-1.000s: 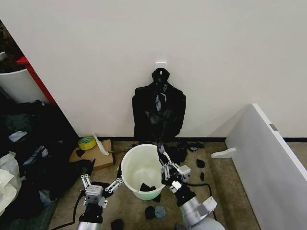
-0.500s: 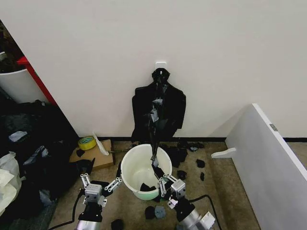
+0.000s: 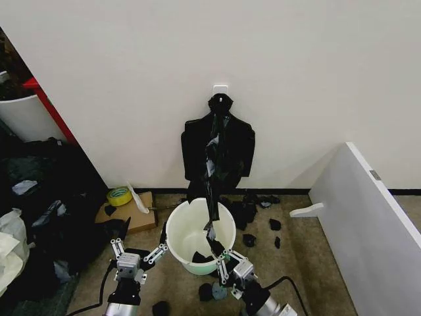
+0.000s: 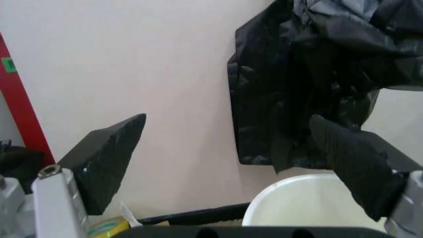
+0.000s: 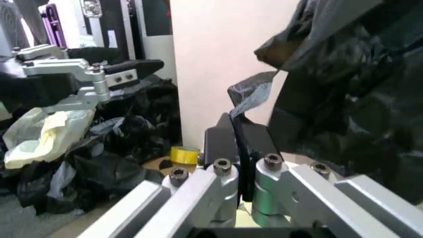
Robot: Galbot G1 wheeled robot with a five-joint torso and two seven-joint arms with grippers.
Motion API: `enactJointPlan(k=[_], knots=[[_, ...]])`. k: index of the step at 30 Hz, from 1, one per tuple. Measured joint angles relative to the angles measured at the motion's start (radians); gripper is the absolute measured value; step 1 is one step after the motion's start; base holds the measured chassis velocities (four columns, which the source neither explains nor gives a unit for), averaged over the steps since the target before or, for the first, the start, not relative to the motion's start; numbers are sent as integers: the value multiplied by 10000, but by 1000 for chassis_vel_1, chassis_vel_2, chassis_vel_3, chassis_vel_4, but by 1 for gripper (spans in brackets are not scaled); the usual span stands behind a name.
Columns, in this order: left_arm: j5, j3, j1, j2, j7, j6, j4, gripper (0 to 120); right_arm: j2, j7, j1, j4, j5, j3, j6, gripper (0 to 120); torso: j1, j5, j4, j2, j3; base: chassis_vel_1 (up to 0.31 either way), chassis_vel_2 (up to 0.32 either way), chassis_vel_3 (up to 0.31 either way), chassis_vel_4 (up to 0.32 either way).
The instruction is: Place the garbage bag over the trash bin.
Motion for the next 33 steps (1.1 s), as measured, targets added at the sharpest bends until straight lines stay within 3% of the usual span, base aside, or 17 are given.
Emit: enactJointPlan(k=[7, 13, 19, 27, 28, 30, 33], knots=[[-3, 7, -2, 9, -2, -7, -60, 98, 187, 327, 258, 0, 88, -37, -106, 0, 0, 1, 0, 0, 1, 0, 0, 0, 0], [-642, 16, -239, 399, 85, 280, -432, 98, 406, 703, 681, 76, 345, 56, -361, 0, 0, -1, 1, 0, 1, 0, 0, 0, 0], [-2289, 55, -897, 1422, 410, 982, -1051, 98, 512, 998, 1005, 127, 358, 196, -528, 0, 0, 0, 1, 0, 1, 0, 0, 0, 0], [-4628, 726, -2963, 3783, 527, 2355, -1345, 98, 671, 1090, 1212, 232, 228, 392, -577, 0, 0, -2, -2, -1, 2, 0, 0, 0, 0], [-4628, 726, -2963, 3783, 527, 2355, -1345, 98, 671, 1090, 1212, 232, 228, 392, -577, 0, 0, -2, -2, -1, 2, 0, 0, 0, 0], [-5465, 1312, -4192, 4500, 397, 2838, -1179, 97, 717, 1084, 1192, 255, 141, 454, -576, 0, 1, -1, -3, 0, 2, 0, 0, 0, 0], [-6427, 1997, -5427, 4923, 148, 3380, -826, 97, 794, 1078, 1192, 269, 90, 465, -582, 0, 1, 0, -6, -1, 2, 0, 0, 0, 0]])
